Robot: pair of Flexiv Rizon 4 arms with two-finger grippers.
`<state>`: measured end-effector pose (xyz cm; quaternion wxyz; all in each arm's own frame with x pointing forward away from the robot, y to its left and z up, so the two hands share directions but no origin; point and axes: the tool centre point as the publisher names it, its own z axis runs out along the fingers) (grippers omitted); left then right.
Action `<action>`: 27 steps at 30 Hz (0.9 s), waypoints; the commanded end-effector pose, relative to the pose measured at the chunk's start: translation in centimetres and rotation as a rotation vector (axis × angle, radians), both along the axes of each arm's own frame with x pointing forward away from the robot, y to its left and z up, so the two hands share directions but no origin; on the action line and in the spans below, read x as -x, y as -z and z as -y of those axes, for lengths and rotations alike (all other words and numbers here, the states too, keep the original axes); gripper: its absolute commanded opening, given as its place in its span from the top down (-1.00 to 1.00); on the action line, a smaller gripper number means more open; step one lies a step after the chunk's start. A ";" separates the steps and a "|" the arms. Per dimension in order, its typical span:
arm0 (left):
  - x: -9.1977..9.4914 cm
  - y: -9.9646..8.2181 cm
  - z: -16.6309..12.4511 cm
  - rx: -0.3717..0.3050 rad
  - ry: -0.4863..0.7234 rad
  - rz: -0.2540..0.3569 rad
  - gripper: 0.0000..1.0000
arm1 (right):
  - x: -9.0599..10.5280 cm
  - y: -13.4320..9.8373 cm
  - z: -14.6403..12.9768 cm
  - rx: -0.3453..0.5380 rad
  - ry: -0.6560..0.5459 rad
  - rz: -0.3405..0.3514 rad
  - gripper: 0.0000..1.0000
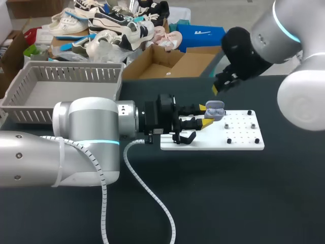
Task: Pick up each earbud case from the left stands, insert the matching earbuds, close the lid, and place the case in the box.
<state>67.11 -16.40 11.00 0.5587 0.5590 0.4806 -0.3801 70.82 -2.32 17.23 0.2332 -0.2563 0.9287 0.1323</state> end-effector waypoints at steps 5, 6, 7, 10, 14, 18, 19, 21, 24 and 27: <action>0.1 0.0 0.0 0.002 -0.006 0.002 1.00 | -1.6 1.4 -0.5 -0.007 0.006 -0.038 0.44; 0.1 0.0 0.0 0.002 -0.006 0.002 1.00 | -1.6 1.5 -0.6 -0.008 0.007 -0.043 0.44; 0.1 0.0 0.0 0.002 -0.006 0.002 1.00 | -1.5 1.7 -0.7 -0.008 0.006 -0.047 0.46; 0.1 0.0 0.0 0.002 -0.006 0.002 1.00 | -0.9 2.1 -0.9 -0.006 0.011 -0.059 0.47; 0.1 0.0 0.0 0.002 -0.006 0.002 1.00 | -0.1 2.7 -0.8 -0.006 0.024 -0.075 0.46; 0.1 0.0 0.0 0.002 -0.006 0.002 1.00 | 0.6 2.9 -0.6 -0.009 0.045 -0.081 0.47; 0.1 0.0 0.0 0.002 -0.006 0.002 1.00 | 0.8 2.9 -0.5 -0.010 0.049 -0.080 0.47; 0.1 0.0 0.0 0.002 -0.006 0.002 1.00 | 1.2 2.7 -0.3 -0.011 0.060 -0.076 0.47; 0.1 0.0 0.0 0.002 -0.006 0.002 1.00 | 1.7 2.6 -0.2 -0.012 0.069 -0.071 0.46; 0.1 0.0 0.0 0.002 -0.006 0.002 1.00 | 2.2 2.7 -0.2 -0.014 0.077 -0.066 0.46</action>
